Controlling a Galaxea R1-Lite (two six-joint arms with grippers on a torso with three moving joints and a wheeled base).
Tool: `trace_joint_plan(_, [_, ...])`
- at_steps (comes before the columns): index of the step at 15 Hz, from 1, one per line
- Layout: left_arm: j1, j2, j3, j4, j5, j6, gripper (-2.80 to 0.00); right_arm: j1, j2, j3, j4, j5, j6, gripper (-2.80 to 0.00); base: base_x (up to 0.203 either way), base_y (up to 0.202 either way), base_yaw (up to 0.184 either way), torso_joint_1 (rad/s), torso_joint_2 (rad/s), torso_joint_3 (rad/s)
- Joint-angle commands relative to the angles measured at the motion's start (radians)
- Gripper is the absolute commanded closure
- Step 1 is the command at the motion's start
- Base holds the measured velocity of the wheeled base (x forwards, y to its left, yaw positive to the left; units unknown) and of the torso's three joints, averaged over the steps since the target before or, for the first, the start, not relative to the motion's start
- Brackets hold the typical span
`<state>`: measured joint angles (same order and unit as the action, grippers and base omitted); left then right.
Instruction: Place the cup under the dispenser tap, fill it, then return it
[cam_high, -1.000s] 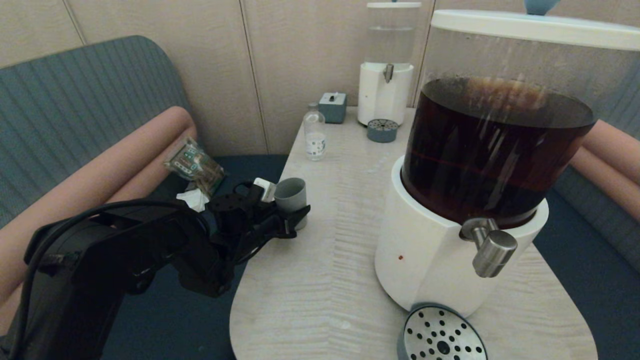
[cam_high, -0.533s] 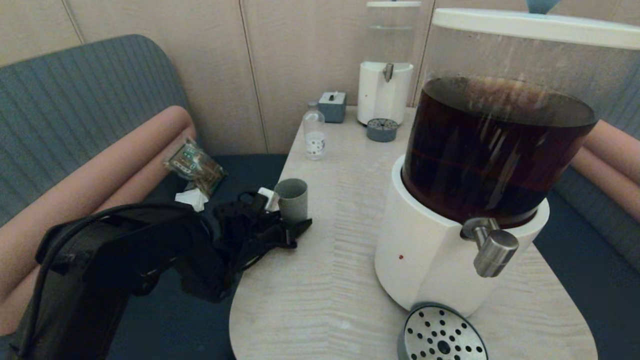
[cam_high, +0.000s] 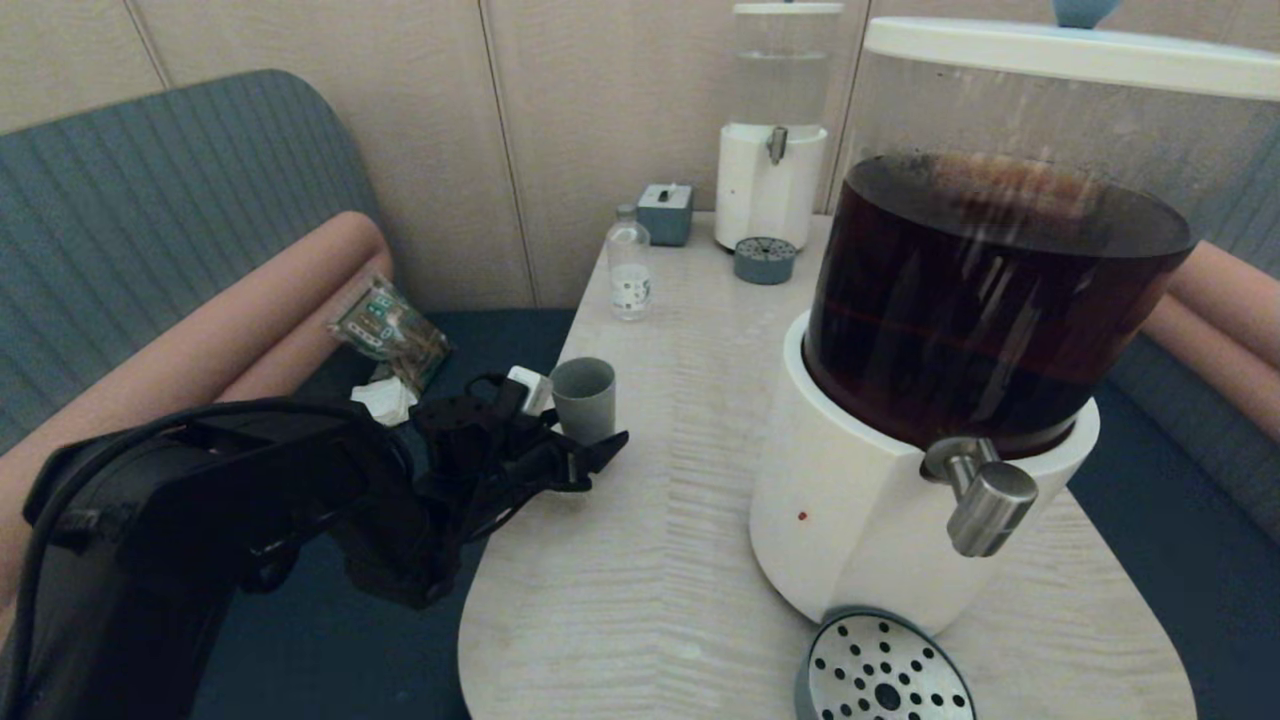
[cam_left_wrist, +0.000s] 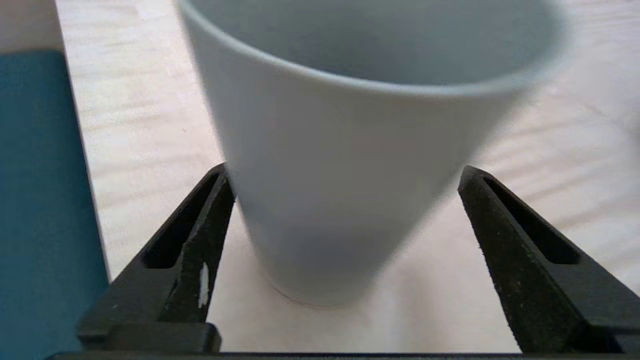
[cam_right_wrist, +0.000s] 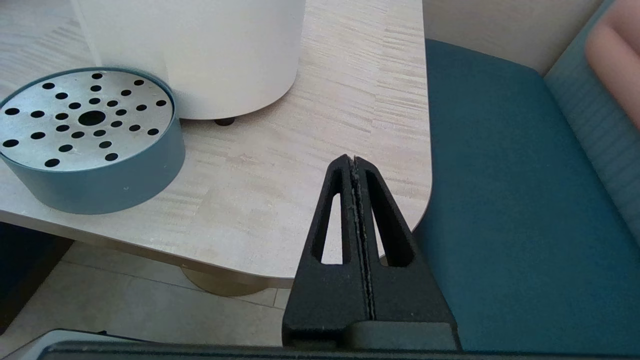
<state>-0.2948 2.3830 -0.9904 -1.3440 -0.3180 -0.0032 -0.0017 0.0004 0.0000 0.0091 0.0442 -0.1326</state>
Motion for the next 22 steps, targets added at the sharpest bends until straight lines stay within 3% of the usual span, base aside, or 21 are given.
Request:
trace_joint_plan(1, [-0.002, -0.054, 0.052, -0.010, 0.001, -0.002, -2.80, 0.000, -0.003, 0.011, 0.000, 0.000, -0.001, 0.00, 0.000, 0.000, 0.000, 0.000, 0.00, 0.000])
trace_joint_plan(11, [-0.001, -0.603, 0.565, -0.019, -0.008, -0.004, -2.80, 0.000, -0.003, 0.010, 0.000, 0.000, -0.001, 0.00, 0.000, 0.000, 0.000, 0.000, 0.00, 0.000])
trace_joint_plan(12, [-0.001, -0.674, 0.603, -0.017, -0.008, -0.004, -0.30, 0.000, -0.003, 0.009, 0.000, 0.000, -0.001, 0.00, 0.000, 0.000, 0.000, 0.000, 0.00, 0.000])
trace_joint_plan(13, [-0.001, -0.745, 0.642, -0.015, -0.008, -0.007, 0.00, 0.000, -0.003, 0.010, 0.000, 0.000, -0.001, 0.00, 0.000, 0.000, 0.000, 0.000, 0.00, 0.000])
trace_joint_plan(18, [0.009, -1.111, 0.739, 0.002, 0.003, -0.020, 0.00, 0.000, -0.003, 0.009, 0.000, 0.000, -0.001, 0.00, 0.000, 0.000, 0.000, 0.000, 0.00, 0.000])
trace_joint_plan(22, [0.087, -1.456, 0.759, 0.106, 0.013, -0.019, 0.00, 0.000, -0.003, 0.009, 0.000, 0.000, -0.001, 0.00, 0.000, 0.000, 0.000, 0.000, 0.00, 0.000])
